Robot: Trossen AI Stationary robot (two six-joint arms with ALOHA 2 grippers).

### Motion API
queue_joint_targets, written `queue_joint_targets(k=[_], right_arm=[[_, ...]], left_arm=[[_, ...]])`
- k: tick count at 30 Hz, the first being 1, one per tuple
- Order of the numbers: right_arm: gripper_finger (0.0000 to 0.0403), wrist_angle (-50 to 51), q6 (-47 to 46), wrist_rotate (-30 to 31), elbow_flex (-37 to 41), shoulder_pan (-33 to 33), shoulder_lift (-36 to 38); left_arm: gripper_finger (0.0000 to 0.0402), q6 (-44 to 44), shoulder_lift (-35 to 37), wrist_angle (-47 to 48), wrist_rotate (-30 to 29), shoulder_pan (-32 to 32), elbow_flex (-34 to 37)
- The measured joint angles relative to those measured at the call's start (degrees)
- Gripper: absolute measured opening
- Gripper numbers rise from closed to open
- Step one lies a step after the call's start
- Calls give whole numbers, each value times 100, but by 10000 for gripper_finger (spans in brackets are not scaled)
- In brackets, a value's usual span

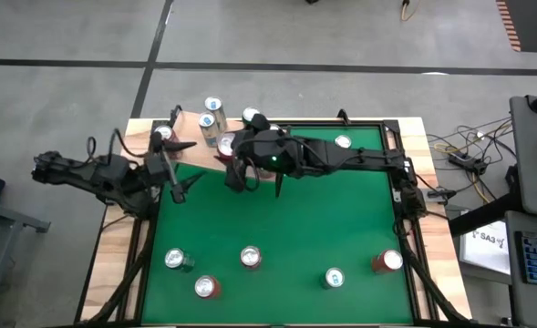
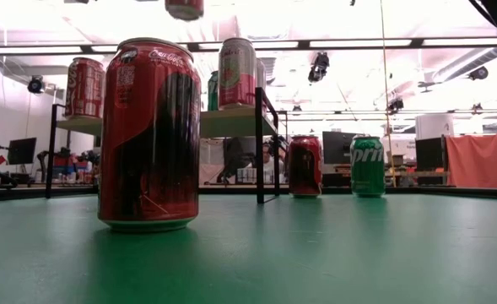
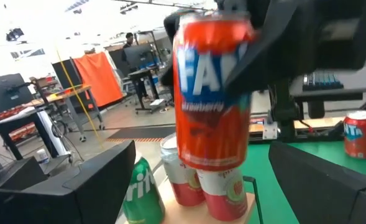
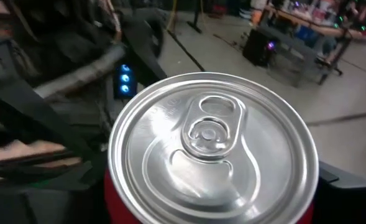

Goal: Place canned beverage on shelf
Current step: Put the red soda can on the shelf

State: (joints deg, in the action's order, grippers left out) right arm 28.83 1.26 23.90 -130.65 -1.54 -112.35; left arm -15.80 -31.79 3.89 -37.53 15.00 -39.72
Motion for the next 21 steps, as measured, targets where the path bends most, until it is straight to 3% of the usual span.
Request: queue_joint_targets(k=[21], right_arm=[[283, -415, -114, -1095, 61, 818, -994]], left_arm=[[355, 24, 1284, 226, 45, 0, 287]])
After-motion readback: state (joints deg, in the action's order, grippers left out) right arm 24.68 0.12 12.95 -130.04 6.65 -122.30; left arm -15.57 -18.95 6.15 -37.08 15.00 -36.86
